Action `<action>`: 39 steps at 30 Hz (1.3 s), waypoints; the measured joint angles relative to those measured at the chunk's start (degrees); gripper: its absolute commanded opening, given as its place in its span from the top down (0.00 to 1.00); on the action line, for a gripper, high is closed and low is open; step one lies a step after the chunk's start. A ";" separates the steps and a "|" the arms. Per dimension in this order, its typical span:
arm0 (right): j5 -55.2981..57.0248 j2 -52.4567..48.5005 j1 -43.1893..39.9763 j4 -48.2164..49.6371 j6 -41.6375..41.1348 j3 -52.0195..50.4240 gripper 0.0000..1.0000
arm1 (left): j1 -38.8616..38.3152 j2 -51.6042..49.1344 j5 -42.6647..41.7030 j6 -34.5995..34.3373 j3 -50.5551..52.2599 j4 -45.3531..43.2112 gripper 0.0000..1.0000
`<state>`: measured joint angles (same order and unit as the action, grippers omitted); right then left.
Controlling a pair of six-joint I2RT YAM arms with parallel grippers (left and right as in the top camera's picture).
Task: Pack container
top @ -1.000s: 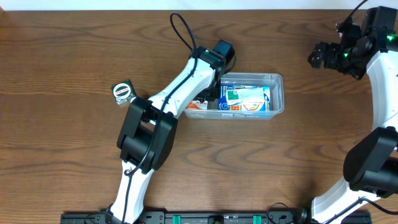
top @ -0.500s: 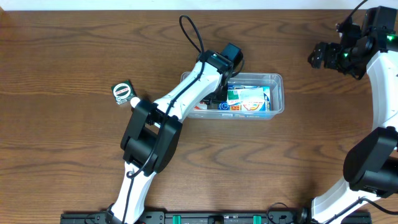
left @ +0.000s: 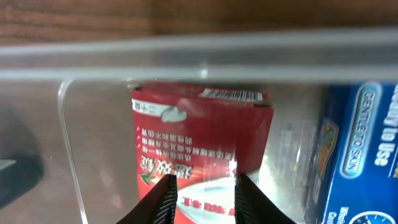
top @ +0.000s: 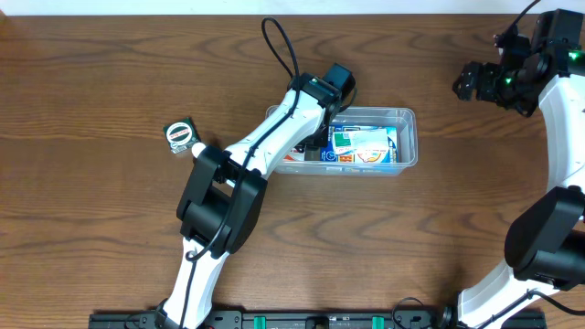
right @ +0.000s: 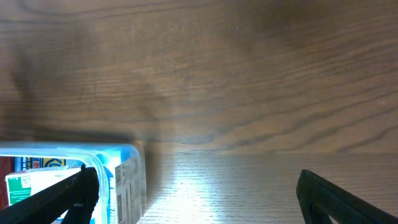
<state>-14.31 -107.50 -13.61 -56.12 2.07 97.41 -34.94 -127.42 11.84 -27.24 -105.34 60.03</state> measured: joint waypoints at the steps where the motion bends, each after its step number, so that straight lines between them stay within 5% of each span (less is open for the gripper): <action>1: -0.02 0.00 0.00 0.00 0.00 0.00 0.01 | 0.00 0.00 0.22 0.00 0.00 -0.20 0.68; 26: 0.00 0.00 0.00 0.00 0.02 0.00 0.01 | 0.00 0.00 1.79 -0.76 1.92 -3.28 0.68; 39: 0.00 0.00 0.00 0.00 0.00 0.00 0.01 | 0.00 0.00 -5.51 -1.51 1.95 -5.27 0.68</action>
<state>-14.31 -107.50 -13.61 -56.12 2.07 97.41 -34.94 -127.42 6.33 -28.75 -103.39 54.76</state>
